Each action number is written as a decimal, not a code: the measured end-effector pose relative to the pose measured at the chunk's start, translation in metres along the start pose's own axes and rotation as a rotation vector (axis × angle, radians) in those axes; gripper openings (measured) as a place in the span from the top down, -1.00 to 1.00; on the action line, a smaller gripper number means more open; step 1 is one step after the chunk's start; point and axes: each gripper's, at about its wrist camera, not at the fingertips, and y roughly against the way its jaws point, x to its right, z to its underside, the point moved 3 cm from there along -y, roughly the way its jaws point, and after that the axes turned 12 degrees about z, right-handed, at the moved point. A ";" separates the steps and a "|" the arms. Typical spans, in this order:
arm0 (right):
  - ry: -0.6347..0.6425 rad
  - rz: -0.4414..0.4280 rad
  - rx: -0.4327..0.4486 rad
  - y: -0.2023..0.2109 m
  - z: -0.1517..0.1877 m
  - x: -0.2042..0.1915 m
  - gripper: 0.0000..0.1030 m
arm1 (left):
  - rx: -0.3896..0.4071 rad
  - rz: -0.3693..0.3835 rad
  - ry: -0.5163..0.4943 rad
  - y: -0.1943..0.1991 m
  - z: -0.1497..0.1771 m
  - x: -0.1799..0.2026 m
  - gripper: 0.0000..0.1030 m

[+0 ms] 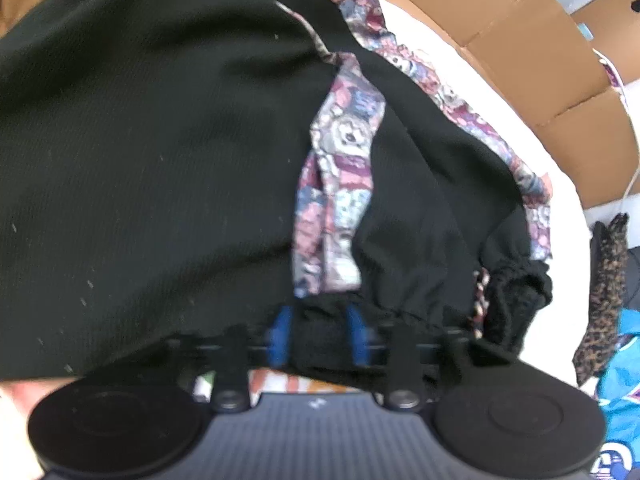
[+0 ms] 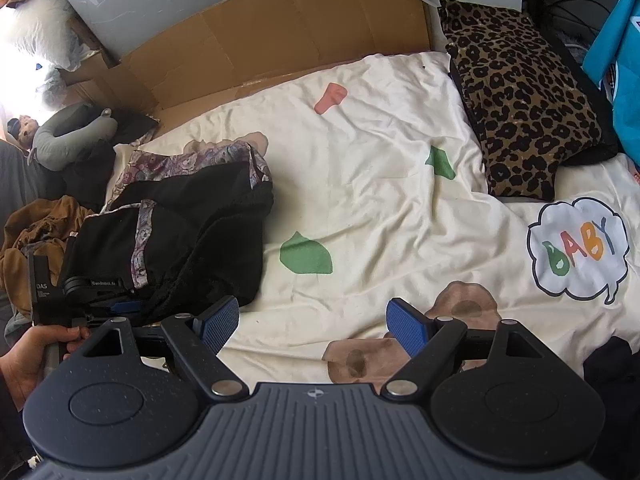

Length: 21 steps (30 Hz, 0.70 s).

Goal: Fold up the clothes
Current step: 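Lift the black pants with the left gripper and pull them onto the sheet, then grasp the pants waistband with the right gripper while the left gripper holds the pants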

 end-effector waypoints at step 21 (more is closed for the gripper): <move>-0.131 -0.147 -0.062 -0.010 0.011 0.003 -0.58 | -0.070 0.091 -0.100 0.024 0.057 0.064 0.79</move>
